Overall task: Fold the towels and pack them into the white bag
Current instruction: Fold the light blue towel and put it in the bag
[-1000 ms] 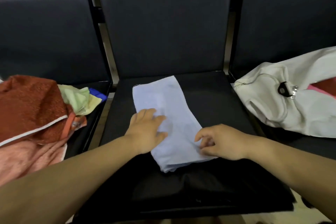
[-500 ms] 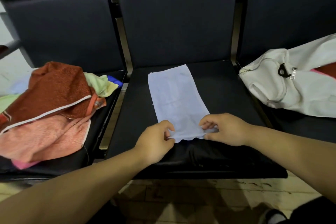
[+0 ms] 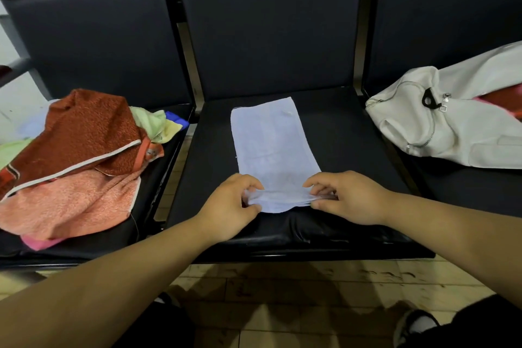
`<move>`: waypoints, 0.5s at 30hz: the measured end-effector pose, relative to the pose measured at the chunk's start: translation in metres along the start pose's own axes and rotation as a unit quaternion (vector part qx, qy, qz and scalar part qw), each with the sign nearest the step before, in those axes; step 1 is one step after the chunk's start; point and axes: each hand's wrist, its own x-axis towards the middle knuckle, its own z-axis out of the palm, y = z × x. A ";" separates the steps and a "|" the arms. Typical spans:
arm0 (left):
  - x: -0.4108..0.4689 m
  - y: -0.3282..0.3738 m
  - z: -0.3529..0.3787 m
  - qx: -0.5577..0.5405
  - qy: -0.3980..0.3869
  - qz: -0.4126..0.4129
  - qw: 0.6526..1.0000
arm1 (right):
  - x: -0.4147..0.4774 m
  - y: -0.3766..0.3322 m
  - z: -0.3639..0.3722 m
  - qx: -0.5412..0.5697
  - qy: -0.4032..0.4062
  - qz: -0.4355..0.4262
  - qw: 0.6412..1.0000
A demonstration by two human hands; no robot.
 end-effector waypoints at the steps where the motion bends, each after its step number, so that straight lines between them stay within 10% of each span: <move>1: 0.000 0.000 0.001 0.004 -0.010 0.008 1.000 | -0.001 -0.001 0.001 0.002 -0.001 -0.002 1.000; 9: -0.019 0.003 -0.015 0.028 -0.157 0.029 0.987 | -0.015 -0.002 -0.001 0.042 -0.016 0.012 0.999; 15: -0.040 0.004 -0.005 0.081 -0.100 0.053 0.990 | -0.026 -0.008 0.010 0.017 -0.002 -0.016 1.000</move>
